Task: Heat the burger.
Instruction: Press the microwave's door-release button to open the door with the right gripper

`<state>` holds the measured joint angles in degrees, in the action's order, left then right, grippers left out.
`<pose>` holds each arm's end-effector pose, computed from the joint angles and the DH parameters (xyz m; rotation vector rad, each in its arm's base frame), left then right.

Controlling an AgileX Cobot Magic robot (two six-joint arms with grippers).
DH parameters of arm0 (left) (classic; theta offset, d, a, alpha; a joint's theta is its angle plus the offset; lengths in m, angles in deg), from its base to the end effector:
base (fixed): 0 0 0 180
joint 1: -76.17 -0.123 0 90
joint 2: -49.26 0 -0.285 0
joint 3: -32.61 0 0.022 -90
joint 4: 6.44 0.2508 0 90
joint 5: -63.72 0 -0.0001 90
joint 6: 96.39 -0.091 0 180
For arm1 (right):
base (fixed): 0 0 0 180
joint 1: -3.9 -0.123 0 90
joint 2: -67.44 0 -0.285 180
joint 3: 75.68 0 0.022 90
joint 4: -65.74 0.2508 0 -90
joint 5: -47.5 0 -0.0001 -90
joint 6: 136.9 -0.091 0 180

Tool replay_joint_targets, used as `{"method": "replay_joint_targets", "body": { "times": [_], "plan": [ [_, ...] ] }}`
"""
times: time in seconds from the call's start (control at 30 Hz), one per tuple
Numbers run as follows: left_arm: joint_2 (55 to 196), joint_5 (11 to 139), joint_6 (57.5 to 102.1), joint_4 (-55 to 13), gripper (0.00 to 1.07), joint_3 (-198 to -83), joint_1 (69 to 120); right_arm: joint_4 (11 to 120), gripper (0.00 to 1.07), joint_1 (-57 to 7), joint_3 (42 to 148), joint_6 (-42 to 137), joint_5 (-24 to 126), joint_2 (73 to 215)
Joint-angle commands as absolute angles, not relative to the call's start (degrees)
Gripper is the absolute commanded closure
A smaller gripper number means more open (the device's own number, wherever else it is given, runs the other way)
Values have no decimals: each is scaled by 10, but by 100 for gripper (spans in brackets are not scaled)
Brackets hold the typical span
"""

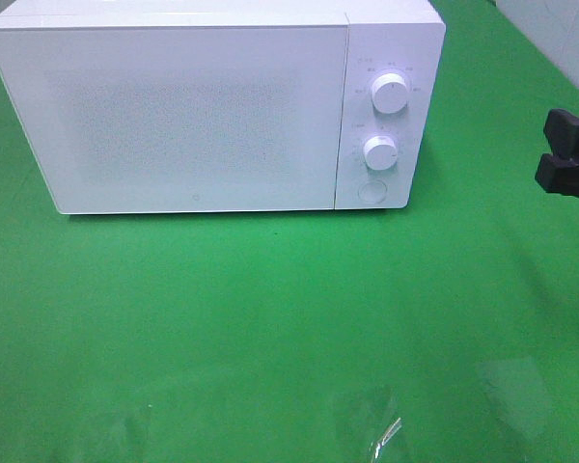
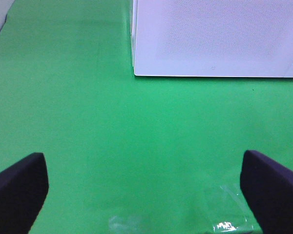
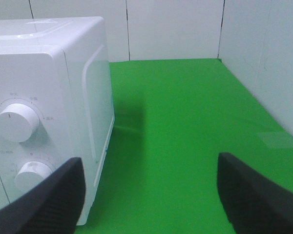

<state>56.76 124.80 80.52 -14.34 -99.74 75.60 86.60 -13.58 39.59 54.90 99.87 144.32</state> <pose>-0.0081 -0.0110 0.2819 0.0530 2.0225 -0.1240 0.1943 0.0343 0.2158 -0.0016 1.5898 0.0282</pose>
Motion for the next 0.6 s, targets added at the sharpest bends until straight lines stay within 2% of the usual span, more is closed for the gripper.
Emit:
{"method": "replay_joint_targets", "body": {
  "times": [0.03, 0.2, 0.6],
  "plan": [
    [560, 1251, 808, -145, 6, -998, 754, 911, 34, -161, 394, 589, 1027, 1442],
    [560, 1251, 808, -145, 6, -998, 754, 988, 34, -235, 394, 619, 1089, 1472],
    [560, 1251, 808, -145, 6, -998, 754, 1085, 34, -367, 415, 612, 1164, 1598]
  ]
}}
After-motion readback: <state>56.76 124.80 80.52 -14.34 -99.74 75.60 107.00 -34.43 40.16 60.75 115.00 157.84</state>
